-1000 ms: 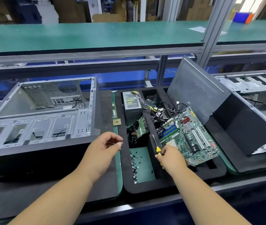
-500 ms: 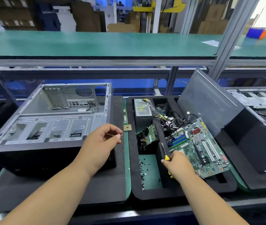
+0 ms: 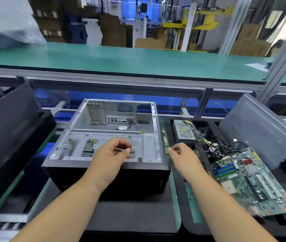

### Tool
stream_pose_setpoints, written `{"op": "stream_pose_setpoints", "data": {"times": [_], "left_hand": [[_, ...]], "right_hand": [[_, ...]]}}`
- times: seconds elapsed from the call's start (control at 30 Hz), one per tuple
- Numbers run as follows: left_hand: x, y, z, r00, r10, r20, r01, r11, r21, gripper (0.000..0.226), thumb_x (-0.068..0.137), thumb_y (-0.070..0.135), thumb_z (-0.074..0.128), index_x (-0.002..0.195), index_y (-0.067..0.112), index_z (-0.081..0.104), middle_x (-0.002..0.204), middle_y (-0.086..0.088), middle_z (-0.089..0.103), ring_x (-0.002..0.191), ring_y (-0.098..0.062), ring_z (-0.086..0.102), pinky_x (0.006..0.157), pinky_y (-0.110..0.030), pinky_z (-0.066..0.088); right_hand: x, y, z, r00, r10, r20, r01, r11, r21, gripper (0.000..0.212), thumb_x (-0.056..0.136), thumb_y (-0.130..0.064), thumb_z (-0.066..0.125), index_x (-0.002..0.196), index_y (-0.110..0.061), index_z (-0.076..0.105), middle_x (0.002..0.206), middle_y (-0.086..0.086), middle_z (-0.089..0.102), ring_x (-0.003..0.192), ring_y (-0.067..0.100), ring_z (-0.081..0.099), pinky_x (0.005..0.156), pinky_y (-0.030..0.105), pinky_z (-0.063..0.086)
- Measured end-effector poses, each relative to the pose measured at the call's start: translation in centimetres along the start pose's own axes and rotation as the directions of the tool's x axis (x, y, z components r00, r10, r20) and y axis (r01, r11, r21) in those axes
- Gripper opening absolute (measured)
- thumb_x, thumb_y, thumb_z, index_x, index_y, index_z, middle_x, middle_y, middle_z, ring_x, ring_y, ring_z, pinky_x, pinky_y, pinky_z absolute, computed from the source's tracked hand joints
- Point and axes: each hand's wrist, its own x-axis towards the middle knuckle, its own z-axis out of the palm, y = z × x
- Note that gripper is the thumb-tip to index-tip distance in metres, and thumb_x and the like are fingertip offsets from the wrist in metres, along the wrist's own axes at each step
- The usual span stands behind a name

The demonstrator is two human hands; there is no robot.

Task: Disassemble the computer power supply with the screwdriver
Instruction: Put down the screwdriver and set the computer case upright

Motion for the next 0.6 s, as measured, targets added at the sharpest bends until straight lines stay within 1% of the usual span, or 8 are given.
{"op": "stream_pose_setpoints", "data": {"times": [0.1,0.2,0.3,0.33,0.4,0.47,0.53,0.6], "left_hand": [[0.6,-0.6,-4.2,0.998,-0.001,-0.061,0.002,1.000,0.021,0.018,0.092,0.005,0.063,0.091,0.023,0.067,0.087,0.000,0.071,0.087,-0.023,0.065,0.070,-0.011,0.046],[1.9,-0.8,-8.1,0.992,0.010,-0.122,-0.008,1.000,0.017,0.014,0.092,0.008,0.064,0.096,0.021,0.066,0.089,-0.001,0.069,0.089,-0.027,0.064,0.072,-0.014,0.048],[3.4,-1.0,-11.9,0.985,0.004,-0.175,0.009,0.997,0.073,0.016,0.091,0.011,0.066,0.101,0.023,0.064,0.094,0.004,0.067,0.087,-0.017,0.061,0.074,-0.013,0.048],[4.0,-1.3,-13.2,0.982,0.000,-0.187,0.022,0.993,0.120,0.018,0.090,0.013,0.067,0.104,0.023,0.062,0.100,0.004,0.065,0.092,-0.016,0.061,0.080,-0.017,0.049],[5.2,-2.3,-15.6,0.971,-0.006,-0.241,0.076,0.956,0.284,0.033,0.088,0.022,0.070,0.117,0.025,0.056,0.117,0.003,0.057,0.108,-0.018,0.055,0.095,-0.034,0.048],[6.3,-3.2,-17.7,0.955,-0.028,-0.295,0.155,0.896,0.416,0.052,0.084,0.032,0.072,0.130,0.027,0.048,0.129,0.001,0.051,0.119,-0.023,0.048,0.101,-0.045,0.044],[7.3,-3.8,-18.9,0.954,-0.129,-0.270,0.231,0.890,0.393,0.066,0.084,0.039,0.072,0.140,0.030,0.037,0.136,0.001,0.044,0.125,-0.026,0.043,0.100,-0.044,0.042],[8.1,-4.4,-19.4,0.953,-0.237,-0.189,0.287,0.905,0.313,0.073,0.086,0.042,0.069,0.146,0.033,0.029,0.134,0.004,0.041,0.114,-0.022,0.049,0.085,-0.035,0.044]], "right_hand": [[-0.5,-4.8,2.1,0.996,-0.081,-0.034,0.079,0.995,-0.056,0.035,0.097,-0.041,0.056,0.123,-0.017,0.054,0.119,0.002,0.055,0.101,0.021,0.055,0.079,0.033,0.042],[-1.0,-8.9,4.2,0.985,-0.147,-0.090,0.133,0.980,-0.147,0.046,0.096,-0.041,0.057,0.135,-0.018,0.047,0.132,0.002,0.046,0.120,0.023,0.049,0.097,0.039,0.044],[-0.6,-11.6,6.0,0.983,-0.162,-0.090,0.140,0.967,-0.215,0.052,0.097,-0.041,0.057,0.140,-0.015,0.045,0.139,0.005,0.043,0.129,0.026,0.041,0.105,0.038,0.036],[-0.3,-12.1,6.5,0.987,-0.139,-0.078,0.116,0.964,-0.241,0.054,0.097,-0.042,0.056,0.142,-0.015,0.043,0.141,0.007,0.042,0.131,0.027,0.039,0.106,0.038,0.034],[0.3,-12.2,7.2,0.995,-0.071,-0.071,0.047,0.956,-0.290,0.059,0.096,-0.047,0.054,0.145,-0.017,0.039,0.145,0.008,0.039,0.134,0.030,0.033,0.108,0.040,0.031],[1.0,-11.6,7.5,0.995,0.007,-0.096,-0.037,0.948,-0.317,0.066,0.095,-0.051,0.054,0.148,-0.016,0.035,0.149,0.008,0.035,0.137,0.032,0.028,0.110,0.042,0.030],[1.4,-10.7,7.4,0.988,0.089,-0.126,-0.125,0.940,-0.317,0.072,0.094,-0.053,0.054,0.151,-0.015,0.030,0.152,0.010,0.031,0.139,0.034,0.024,0.110,0.043,0.030],[1.8,-10.0,7.2,0.978,0.165,-0.124,-0.195,0.939,-0.284,0.077,0.093,-0.055,0.054,0.154,-0.017,0.026,0.155,0.008,0.026,0.139,0.034,0.025,0.108,0.045,0.034]]}}
